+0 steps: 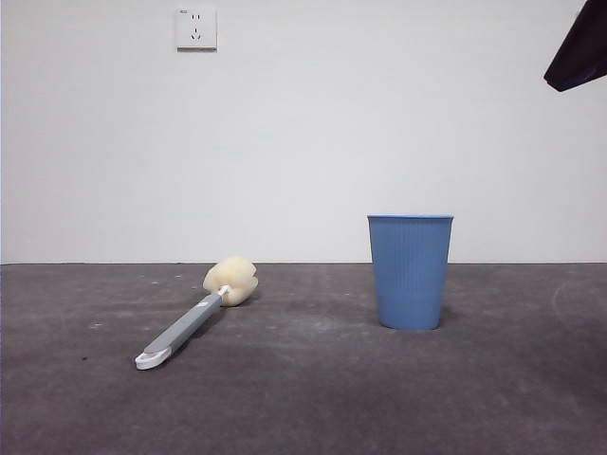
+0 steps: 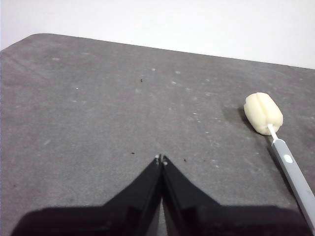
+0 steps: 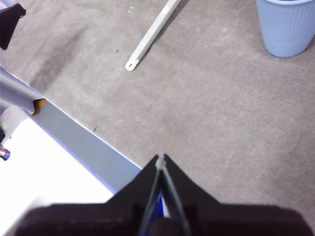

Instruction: Pick up the cup brush,pick up the cup,insert the brush into the cup,clean the cup,put the cup brush back,put the cup back to the fixed position on the table

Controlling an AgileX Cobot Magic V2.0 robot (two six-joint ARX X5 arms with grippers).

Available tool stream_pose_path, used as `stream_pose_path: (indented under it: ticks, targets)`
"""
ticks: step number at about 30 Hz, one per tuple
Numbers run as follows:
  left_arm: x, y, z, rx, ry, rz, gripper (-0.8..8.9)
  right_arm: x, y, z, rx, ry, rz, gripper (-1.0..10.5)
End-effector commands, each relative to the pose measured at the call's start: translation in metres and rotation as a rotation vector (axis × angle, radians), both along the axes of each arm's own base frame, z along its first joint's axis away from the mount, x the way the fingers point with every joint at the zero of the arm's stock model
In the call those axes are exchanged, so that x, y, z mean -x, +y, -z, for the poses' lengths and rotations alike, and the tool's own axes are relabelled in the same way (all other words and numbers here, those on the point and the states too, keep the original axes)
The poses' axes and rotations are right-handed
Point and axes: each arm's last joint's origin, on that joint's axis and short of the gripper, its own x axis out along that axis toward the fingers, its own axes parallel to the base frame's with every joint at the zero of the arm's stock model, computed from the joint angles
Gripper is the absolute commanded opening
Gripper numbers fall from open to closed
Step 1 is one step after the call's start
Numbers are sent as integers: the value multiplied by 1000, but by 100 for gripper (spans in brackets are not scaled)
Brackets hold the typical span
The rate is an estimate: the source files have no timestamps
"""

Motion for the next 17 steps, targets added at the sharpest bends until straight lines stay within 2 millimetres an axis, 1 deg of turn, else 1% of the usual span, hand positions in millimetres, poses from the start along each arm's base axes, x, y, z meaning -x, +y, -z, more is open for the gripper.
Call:
stream_pose_path:
  ticks: [1, 2, 4, 7, 9, 12, 17]
  targets:
    - [-1, 0, 4, 6, 10, -2, -4, 1, -1, -3, 20, -67, -19, 1]
    - [-1, 0, 4, 6, 10, -2, -4, 1, -3, -5, 31, -101, -12, 1]
    - [-1, 0, 4, 6, 10, -2, -4, 0, -10, -11, 73, -226, 54, 1]
    - [-1, 0, 4, 6, 10, -2, -4, -2, -21, -18, 58, -358, 125, 1]
    - [-1, 0, 4, 6, 10, -2, -4, -1, -31, -18, 36, -419, 209, 1]
    - [-1, 0, 4, 6, 10, -2, -4, 1, -47, -11, 30, -493, 343, 1]
    - [-1, 0, 4, 6, 10, -2, -4, 4, -66, 19, 27, -607, 521, 1]
